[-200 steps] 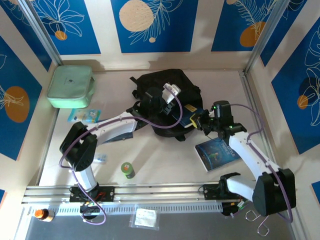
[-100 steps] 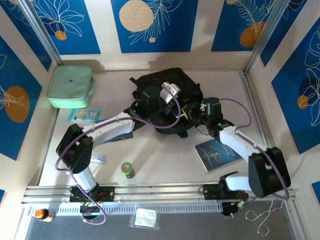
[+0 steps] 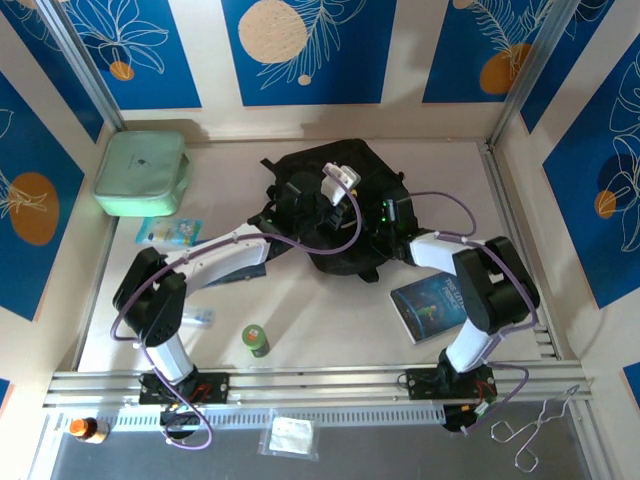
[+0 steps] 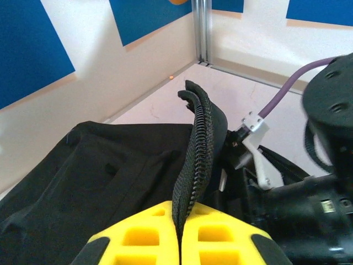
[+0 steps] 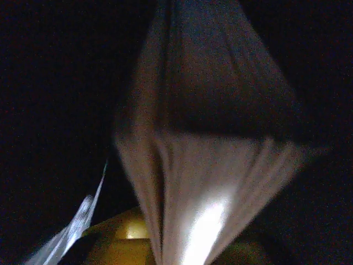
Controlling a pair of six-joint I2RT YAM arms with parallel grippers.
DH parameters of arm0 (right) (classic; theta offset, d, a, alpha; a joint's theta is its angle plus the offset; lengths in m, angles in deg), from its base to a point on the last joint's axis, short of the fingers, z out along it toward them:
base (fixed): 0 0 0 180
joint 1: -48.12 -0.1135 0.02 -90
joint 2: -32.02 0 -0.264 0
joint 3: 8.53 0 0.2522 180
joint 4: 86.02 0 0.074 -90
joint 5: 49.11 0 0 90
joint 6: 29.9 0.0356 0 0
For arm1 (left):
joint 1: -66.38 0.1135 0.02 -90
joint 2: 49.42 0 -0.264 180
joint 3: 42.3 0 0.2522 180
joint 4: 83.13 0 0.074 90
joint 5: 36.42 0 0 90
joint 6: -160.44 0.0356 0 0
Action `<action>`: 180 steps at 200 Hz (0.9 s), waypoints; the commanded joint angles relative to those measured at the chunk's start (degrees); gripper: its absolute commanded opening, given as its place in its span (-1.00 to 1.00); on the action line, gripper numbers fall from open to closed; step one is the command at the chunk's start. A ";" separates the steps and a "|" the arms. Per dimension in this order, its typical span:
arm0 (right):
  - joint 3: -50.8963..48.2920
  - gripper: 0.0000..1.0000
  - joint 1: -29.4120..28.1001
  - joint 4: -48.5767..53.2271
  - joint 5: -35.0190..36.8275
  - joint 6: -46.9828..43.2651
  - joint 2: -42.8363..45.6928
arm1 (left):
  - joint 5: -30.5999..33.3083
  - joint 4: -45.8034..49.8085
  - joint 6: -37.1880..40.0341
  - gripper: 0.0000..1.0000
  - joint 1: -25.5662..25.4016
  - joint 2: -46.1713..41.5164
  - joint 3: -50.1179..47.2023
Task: Pack the student bag
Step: Place the book in the student bag, then close the student bag at the top-center of the table.
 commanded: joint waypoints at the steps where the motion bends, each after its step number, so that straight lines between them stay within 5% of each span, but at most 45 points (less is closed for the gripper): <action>1: 4.29 -0.84 0.10 -4.70 1.82 0.71 -3.23 | 0.17 -2.70 -1.44 -1.00 0.32 0.62 3.30; 58: 8.70 -0.46 0.91 -2.85 -3.90 3.24 -9.86 | 0.06 -1.56 -1.90 -1.00 1.57 2.04 4.31; 133: 4.42 0.14 0.82 15.65 -2.52 4.77 6.01 | 3.29 -0.78 -4.20 -1.00 3.37 4.75 3.25; 180: 0.02 0.18 1.33 24.15 -3.27 2.82 15.12 | 3.99 0.60 -6.88 -1.00 4.76 5.10 2.08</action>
